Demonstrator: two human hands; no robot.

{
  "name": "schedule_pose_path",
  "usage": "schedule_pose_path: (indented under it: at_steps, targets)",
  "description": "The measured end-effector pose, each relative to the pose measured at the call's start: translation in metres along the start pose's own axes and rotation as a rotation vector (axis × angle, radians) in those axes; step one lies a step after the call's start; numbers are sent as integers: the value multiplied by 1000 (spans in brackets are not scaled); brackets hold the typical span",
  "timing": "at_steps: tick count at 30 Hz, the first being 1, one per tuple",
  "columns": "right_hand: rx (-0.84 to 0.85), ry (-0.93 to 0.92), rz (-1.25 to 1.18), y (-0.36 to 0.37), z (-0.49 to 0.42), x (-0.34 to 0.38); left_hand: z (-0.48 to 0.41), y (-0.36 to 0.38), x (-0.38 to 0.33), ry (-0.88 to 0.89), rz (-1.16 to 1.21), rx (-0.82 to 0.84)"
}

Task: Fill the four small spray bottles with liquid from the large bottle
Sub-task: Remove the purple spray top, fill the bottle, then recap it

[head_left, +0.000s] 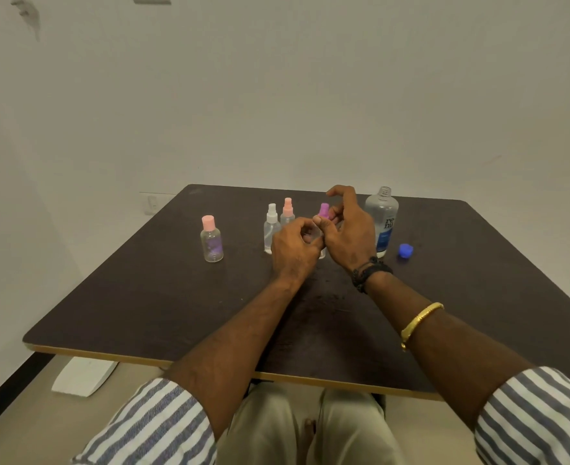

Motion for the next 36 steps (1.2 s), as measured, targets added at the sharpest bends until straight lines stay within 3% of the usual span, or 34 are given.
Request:
schedule_pose_path:
  at_steps: [36]
  targets:
    - [85,67,-9,-7,-5,-13,8,13,-2,-59,19,73]
Point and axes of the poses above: each hand's wrist, its own z-axis away from the middle knuckle, its own y-axis out of the palm, x = y × z, the point moved 5 cm from there along -z, towards the middle knuckle, and after that the axes turned 8 degrees about -x, right-handed, at the moved point
